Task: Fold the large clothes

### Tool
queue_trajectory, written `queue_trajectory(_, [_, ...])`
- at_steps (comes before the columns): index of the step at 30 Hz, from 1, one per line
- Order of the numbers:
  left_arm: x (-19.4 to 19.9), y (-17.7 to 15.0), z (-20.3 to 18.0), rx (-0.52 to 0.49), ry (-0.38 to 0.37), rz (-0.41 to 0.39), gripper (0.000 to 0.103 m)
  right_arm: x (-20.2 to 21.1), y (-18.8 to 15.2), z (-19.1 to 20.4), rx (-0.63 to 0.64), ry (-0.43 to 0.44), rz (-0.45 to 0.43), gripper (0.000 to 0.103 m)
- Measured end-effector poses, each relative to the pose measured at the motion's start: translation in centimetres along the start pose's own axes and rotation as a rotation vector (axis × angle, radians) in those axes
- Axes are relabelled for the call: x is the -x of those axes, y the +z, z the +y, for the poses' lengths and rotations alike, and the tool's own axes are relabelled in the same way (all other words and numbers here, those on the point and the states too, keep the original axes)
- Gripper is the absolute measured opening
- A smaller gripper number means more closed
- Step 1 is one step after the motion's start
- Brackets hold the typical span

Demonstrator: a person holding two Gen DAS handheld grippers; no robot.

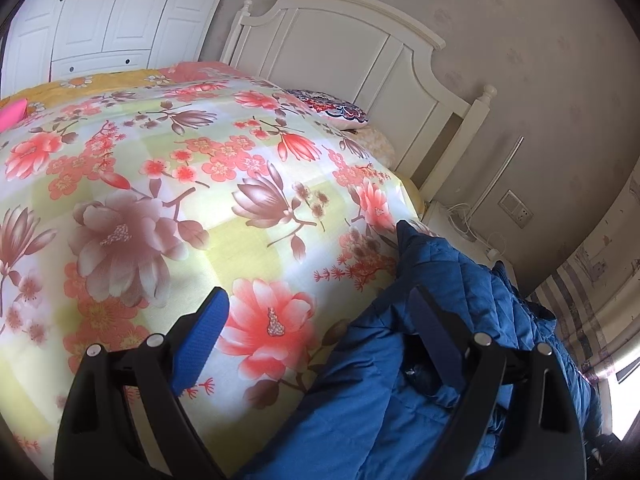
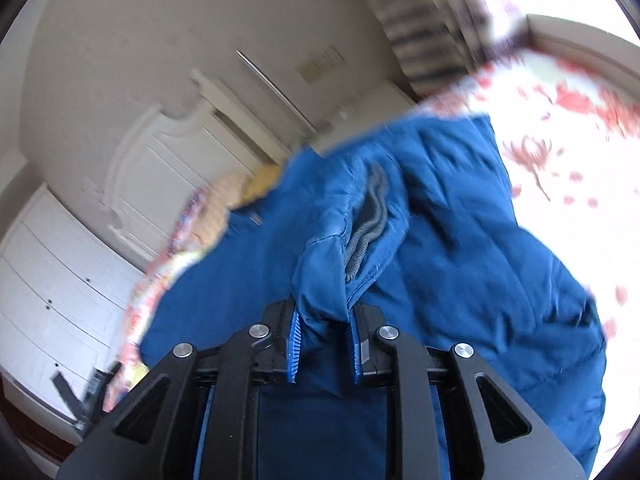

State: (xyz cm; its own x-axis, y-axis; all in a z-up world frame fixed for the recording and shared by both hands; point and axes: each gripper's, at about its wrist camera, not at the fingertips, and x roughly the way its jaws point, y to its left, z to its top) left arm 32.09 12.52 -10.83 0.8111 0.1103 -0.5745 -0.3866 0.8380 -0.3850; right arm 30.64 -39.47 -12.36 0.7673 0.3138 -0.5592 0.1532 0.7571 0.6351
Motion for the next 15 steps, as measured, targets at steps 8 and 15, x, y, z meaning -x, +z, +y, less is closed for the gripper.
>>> queue_trajectory(8, [-0.1, 0.1, 0.1, 0.006, -0.003, 0.003, 0.091, 3.0, 0.4, 2.4, 0.09, -0.165, -0.105, 0.03])
queue_trajectory(15, [-0.1, 0.0, -0.2, -0.007, -0.005, 0.002, 0.091, 1.9, 1.1, 10.9, 0.476, -0.259, -0.18, 0.035])
